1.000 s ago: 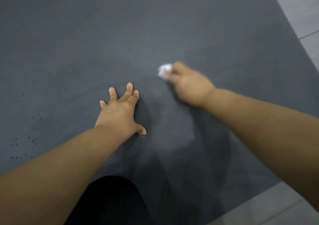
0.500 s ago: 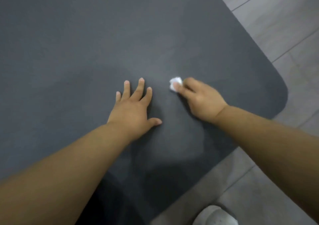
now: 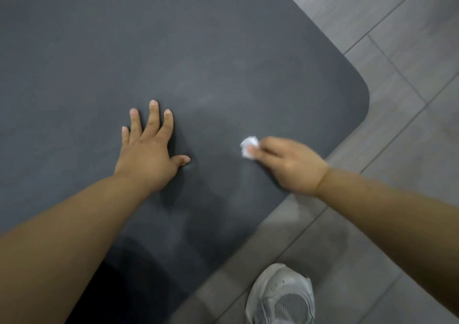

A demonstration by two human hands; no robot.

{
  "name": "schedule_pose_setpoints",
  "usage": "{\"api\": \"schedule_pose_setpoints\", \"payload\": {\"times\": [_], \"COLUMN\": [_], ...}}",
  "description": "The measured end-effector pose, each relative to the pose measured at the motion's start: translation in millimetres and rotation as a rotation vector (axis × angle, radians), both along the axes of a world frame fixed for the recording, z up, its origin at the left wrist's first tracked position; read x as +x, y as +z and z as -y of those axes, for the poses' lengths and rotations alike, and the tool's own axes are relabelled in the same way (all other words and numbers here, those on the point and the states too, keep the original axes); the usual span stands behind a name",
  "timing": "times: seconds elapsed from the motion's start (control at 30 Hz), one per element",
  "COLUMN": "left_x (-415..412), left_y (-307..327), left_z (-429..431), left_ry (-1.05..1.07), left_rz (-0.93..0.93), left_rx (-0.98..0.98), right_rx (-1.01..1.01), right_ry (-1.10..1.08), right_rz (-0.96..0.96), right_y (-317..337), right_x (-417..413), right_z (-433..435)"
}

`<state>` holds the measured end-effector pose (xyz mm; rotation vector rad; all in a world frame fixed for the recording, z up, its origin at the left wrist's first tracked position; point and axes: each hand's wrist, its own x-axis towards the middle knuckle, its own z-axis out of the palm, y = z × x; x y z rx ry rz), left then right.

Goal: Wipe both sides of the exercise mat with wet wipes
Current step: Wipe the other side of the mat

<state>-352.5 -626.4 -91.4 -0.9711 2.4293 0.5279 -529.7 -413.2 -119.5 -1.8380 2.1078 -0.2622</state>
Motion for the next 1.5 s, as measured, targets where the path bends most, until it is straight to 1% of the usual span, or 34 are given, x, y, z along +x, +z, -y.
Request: {"api": "schedule_pose_setpoints", "payload": {"times": [0.03,0.1,0.17,0.2,0.23,0.27,0.3,0.37,0.4,0.43,0.47,0.5,0.53,0.57,0.63,0.7,0.73,0.77,0.8,0.83,0.9,0.97,1.0,1.03,1.07,1.1,1.13,1.17,1.2,1.27,1.3,1.37,1.4,1.5], "left_x": [0.2,-1.2,-4.5,-7.2,-10.7,-15.1,-20.4,-34.9,-42.9,-50.1,-55.8,-59.5,-61.2,-61.1,-59.2,-58.5,-58.7,-59.2,-59.9,-60.8,-64.5,-69.4,-72.1,-74.2,-77.1,-79.1,-81.0,-83.3,-85.5,-89.0,-90.0,-91.0,-91.4,-94.0], "left_y": [0.0,1.1,2.7,4.1,5.1,6.5,7.6,8.1,7.4,6.7,6.0,5.0,4.2,3.9,5.0,7.7,9.2,10.4,10.4,9.3,7.4,6.9,7.7,8.0,8.1,8.3,7.1,5.2,4.0,1.3,0.6,0.8,1.0,4.3], "left_z": [-1.7,-6.3,-10.9,-12.9,-16.0,-19.6,-23.8,-35.1,-40.8,-45.9,-50.2,-53.2,-54.9,-55.6,-54.6,-51.9,-49.1,-45.8,-40.8,-34.7,-19.4,-1.3,8.7,18.8,30.7,38.0,44.4,50.5,54.2,56.1,56.5,57.1,57.8,59.2], "left_ry": [0.006,0.019,0.041,0.054,0.056,0.038,-0.008,-0.132,-0.173,-0.193,-0.197,-0.197,-0.196,-0.194,-0.200,-0.189,-0.171,-0.151,-0.138,-0.131,-0.125,-0.076,-0.025,0.021,0.052,0.065,0.068,0.062,0.056,0.041,0.039,0.043,0.042,0.034], "left_rz": [-0.006,-0.008,-0.006,-0.017,-0.039,-0.072,-0.107,-0.157,-0.162,-0.153,-0.134,-0.116,-0.101,-0.093,-0.097,-0.126,-0.150,-0.176,-0.203,-0.228,-0.250,-0.238,-0.221,-0.204,-0.187,-0.165,-0.137,-0.106,-0.075,-0.030,-0.017,-0.007,-0.001,0.023], "left_rx": [-0.001,0.011,0.032,0.045,0.057,0.067,0.076,0.092,0.098,0.099,0.091,0.074,0.054,0.038,0.031,0.036,0.032,0.019,0.002,-0.020,-0.077,-0.119,-0.117,-0.110,-0.101,-0.086,-0.066,-0.044,-0.027,-0.027,-0.033,-0.029,-0.023,0.003], "right_rx": [0.016,-0.067,-0.053,-0.027,0.011,0.028,-0.024,-0.163,-0.193,-0.188,-0.169,-0.145,-0.162,-0.174,-0.111,0.030,0.069,0.077,0.075,0.042,-0.058,-0.149,-0.173,-0.189,-0.194,-0.210,-0.240,-0.205,-0.119,0.047,0.079,0.035,-0.005,-0.173], "right_ry": [-0.143,-0.502,-0.886,-1.023,-1.096,-1.093,-0.996,-0.587,-0.350,-0.178,-0.099,-0.123,-0.215,-0.380,-0.827,-1.176,-1.279,-1.304,-1.280,-1.177,-0.805,-0.337,-0.140,-0.028,-0.012,-0.106,-0.318,-0.585,-0.852,-1.141,-1.174,-1.086,-0.953,-0.369], "right_rz": [-0.045,-0.127,-0.104,-0.071,-0.053,-0.053,-0.069,-0.041,-0.038,-0.042,-0.056,-0.081,-0.119,-0.159,-0.067,-0.007,0.002,-0.020,-0.028,-0.034,-0.014,0.037,0.027,-0.021,-0.060,-0.102,-0.127,-0.098,-0.090,-0.111,-0.108,-0.089,-0.112,-0.037], "right_y": [1.3,2.9,6.0,5.3,3.9,4.9,2.5,-1.3,-3.9,-4.7,-5.5,-5.5,-5.1,-3.4,4.6,9.4,11.1,12.6,13.1,7.7,0.0,-4.6,-5.6,-7.8,-7.5,-6.1,-3.2,-4.2,-6.1,-8.1,-5.9,-3.7,-4.4,-8.2], "right_x": [-17.8,-56.4,-81.8,-84.8,-79.8,-67.1,-49.3,-9.5,-0.4,-3.9,-18.9,-36.9,-55.4,-74.8,-107.8,-128.9,-130.6,-124.5,-114.4,-99.5,-59.5,-35.2,-39.5,-53.3,-69.3,-87.2,-106.8,-126.1,-143.5,-159.1,-152.8,-126.2,-108.8,-68.3], "right_z": [-8.5,-24.6,-29.8,-27.4,-24.3,-18.7,-13.8,-10.2,-12.7,-15.0,-18.1,-20.4,-22.0,-23.0,-20.9,-9.0,0.2,12.2,25.1,37.1,60.4,74.0,74.3,72.8,73.9,69.3,66.0,65.3,64.1,74.9,84.7,106.7,117.1,130.2]}}
